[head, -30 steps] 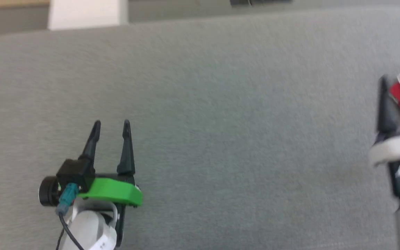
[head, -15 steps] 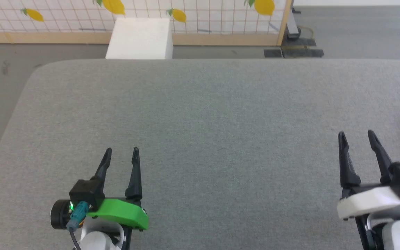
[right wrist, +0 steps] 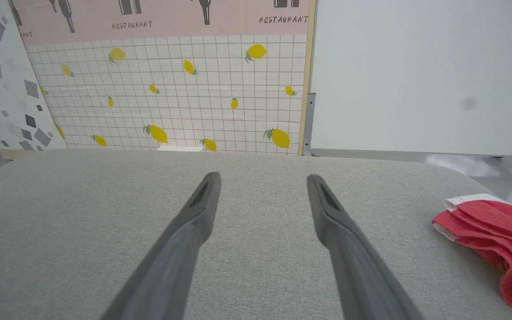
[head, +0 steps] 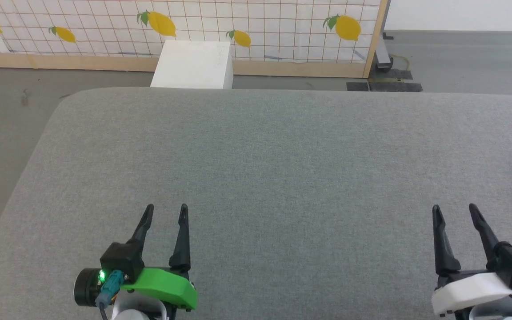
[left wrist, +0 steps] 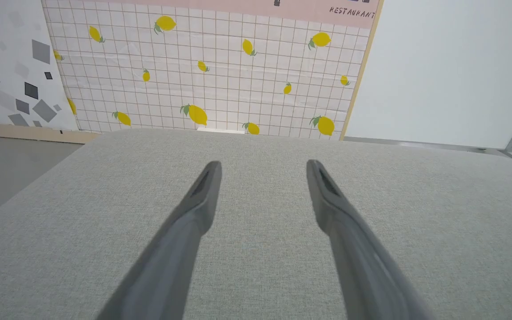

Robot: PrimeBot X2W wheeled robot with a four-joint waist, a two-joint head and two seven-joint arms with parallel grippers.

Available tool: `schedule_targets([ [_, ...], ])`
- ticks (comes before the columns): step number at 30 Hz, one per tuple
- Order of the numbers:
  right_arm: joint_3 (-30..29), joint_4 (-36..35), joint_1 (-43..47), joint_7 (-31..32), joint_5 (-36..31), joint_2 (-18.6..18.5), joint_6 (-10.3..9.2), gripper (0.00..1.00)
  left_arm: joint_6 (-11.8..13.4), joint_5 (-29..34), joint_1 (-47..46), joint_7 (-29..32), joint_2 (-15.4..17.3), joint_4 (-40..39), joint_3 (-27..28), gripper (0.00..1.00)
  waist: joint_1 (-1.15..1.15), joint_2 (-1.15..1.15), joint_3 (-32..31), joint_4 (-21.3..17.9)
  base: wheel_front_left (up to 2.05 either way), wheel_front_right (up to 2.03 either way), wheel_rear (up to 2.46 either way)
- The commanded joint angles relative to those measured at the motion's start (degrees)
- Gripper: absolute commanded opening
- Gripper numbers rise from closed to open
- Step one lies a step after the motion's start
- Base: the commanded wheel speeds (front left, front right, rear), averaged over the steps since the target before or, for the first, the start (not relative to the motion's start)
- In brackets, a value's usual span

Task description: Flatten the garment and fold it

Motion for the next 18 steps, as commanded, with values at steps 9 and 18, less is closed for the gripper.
schedule_targets([
  [9,0.56,-0.03,0.46,0.02,1.00,0.02,0.00,0.00,0.05,-0.43,0.42,0.05,-0.01,0.03,-0.12,0.00,0.01,0.00,0.26,-0.10,0.00,0.00,0.00],
  [18,0.45,-0.01,0.45,0.04,0.97,0.01,0.00,0.00,0.05,-0.40,0.42,0.11,-0.01,0.00,-0.09,0.00,0.01,0.00,0.26,-0.10,0.00,0.00,0.00],
])
